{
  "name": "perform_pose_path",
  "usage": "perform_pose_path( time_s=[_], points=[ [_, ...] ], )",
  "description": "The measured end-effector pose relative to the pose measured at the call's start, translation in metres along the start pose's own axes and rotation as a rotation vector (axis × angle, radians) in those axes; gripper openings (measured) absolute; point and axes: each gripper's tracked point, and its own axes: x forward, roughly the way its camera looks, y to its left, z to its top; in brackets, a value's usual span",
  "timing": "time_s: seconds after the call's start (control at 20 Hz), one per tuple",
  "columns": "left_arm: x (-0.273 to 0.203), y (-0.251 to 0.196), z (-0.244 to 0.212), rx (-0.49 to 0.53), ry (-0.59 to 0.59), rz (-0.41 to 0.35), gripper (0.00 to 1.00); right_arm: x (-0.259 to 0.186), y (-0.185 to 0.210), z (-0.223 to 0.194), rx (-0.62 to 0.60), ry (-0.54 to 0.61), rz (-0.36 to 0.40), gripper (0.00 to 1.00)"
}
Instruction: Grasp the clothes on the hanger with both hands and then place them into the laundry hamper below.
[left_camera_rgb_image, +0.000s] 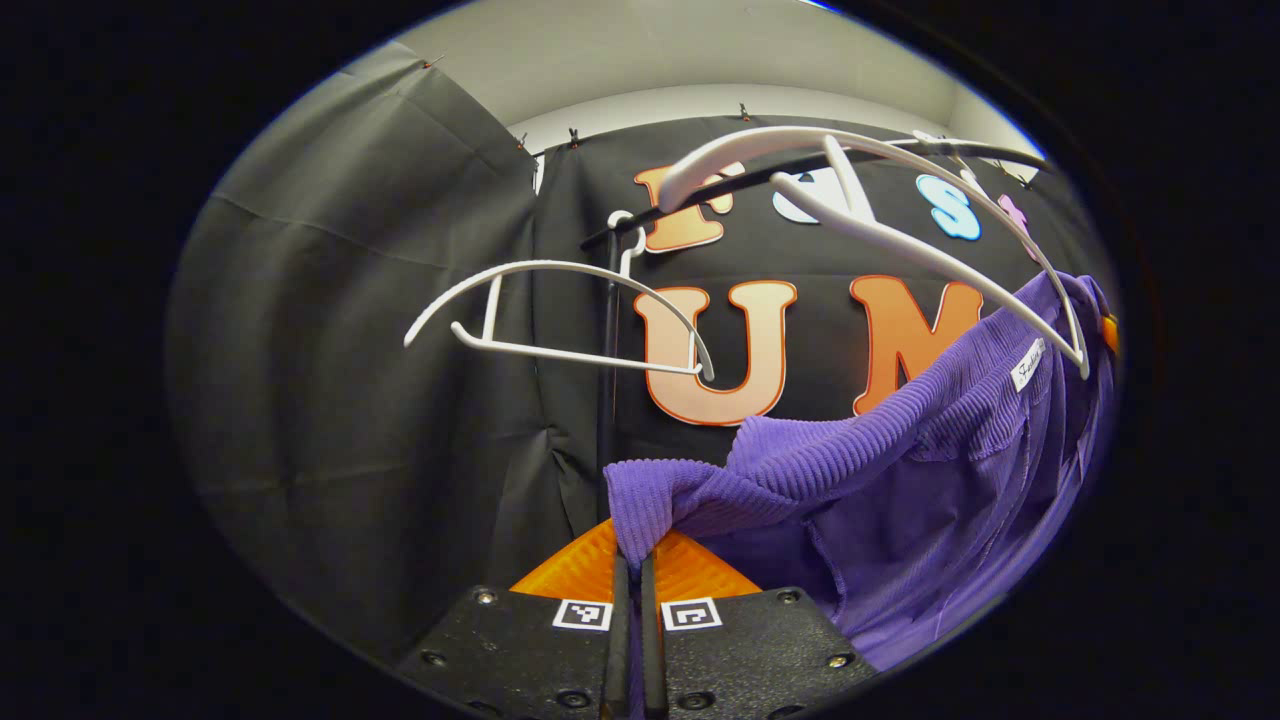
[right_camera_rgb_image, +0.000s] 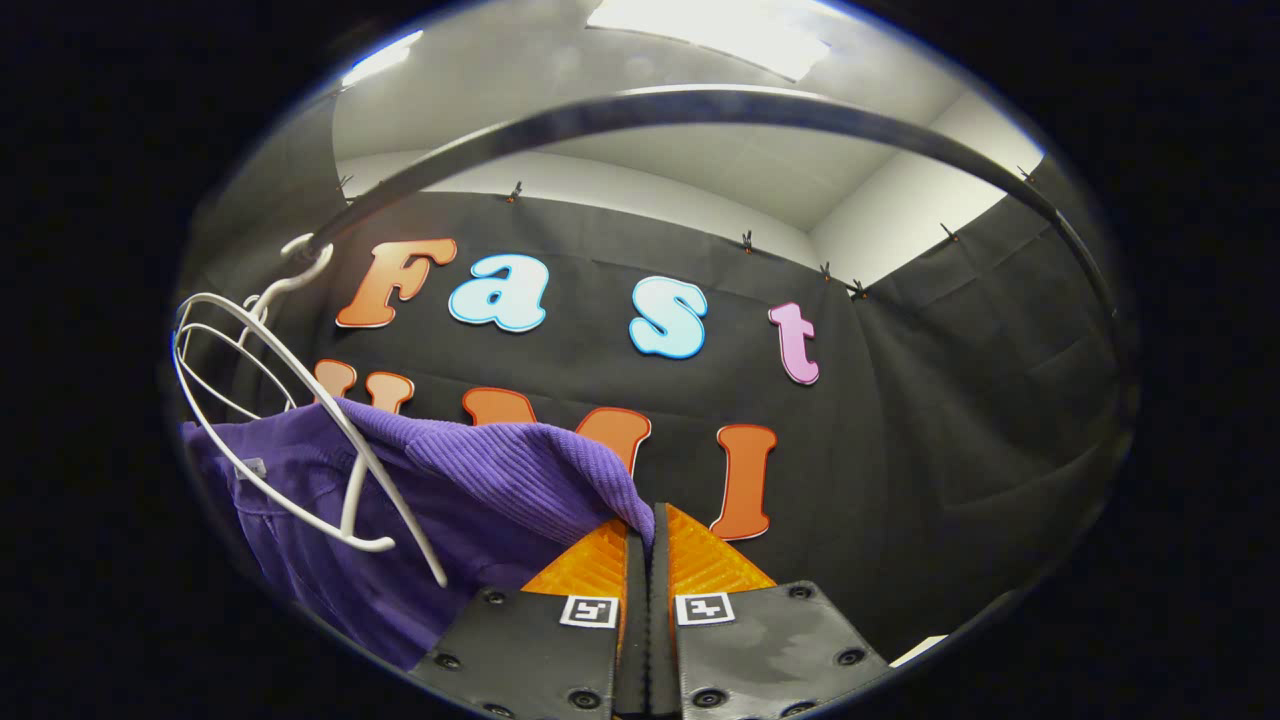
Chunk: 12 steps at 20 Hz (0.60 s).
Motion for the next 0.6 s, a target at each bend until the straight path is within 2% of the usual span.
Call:
perform_pose_path(
  time_s=[0.15, 0.3, 0.35, 0.6],
  points=[
    [-0.006, -0.008, -0.021, -0.018, 0.044, -0.025, 0.05, 0.007, -0.009, -0.032, -0.071, 0.063, -0.023, 0.07],
    [-0.014, -0.012, -0.035, -0.012, 0.075, -0.039, 0.05, -0.003, -0.01, -0.064, -0.043, 0.128, -0.012, 0.07],
    [-0.017, -0.012, -0.037, -0.001, 0.077, -0.04, 0.07, -0.008, -0.013, -0.066, -0.052, 0.127, -0.017, 0.08],
    [-0.032, -0.01, -0.027, 0.016, 0.067, -0.054, 0.05, -0.04, -0.029, -0.052, -0.068, 0.12, -0.008, 0.08]
  ],
)
